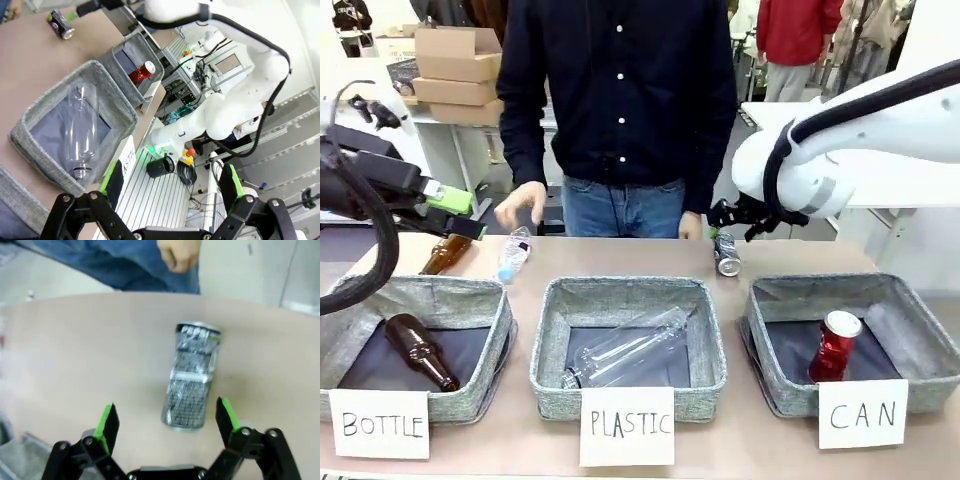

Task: Sort the can waste into the basket.
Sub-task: Pick up the can waste from the table and place it in the right Fabric basket.

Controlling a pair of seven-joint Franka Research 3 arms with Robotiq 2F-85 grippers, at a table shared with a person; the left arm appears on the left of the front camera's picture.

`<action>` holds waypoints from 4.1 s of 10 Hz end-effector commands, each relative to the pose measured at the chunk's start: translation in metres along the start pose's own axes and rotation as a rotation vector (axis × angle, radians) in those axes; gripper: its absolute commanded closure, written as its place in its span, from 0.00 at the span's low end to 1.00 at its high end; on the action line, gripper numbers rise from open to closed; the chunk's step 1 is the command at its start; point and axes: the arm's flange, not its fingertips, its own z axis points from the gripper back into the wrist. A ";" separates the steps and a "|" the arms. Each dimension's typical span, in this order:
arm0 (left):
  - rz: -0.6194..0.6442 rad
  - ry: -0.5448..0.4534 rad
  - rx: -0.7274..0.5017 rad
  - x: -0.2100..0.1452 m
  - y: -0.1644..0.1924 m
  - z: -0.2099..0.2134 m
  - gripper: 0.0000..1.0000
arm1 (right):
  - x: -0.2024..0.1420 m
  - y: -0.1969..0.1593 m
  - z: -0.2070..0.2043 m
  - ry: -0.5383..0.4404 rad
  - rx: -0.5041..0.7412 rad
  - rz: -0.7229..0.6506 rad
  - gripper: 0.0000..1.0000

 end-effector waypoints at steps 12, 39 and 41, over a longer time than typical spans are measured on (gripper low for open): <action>0.007 -0.019 -0.015 -0.003 -0.002 -0.002 0.00 | 0.019 -0.015 -0.063 0.154 -0.079 0.007 0.63; 0.007 -0.019 -0.015 -0.003 -0.002 -0.002 0.00 | -0.186 -0.068 0.251 0.165 -0.018 0.050 0.02; 0.007 -0.019 -0.015 -0.003 -0.002 -0.002 0.00 | -0.187 -0.069 0.249 0.171 -0.025 0.056 0.01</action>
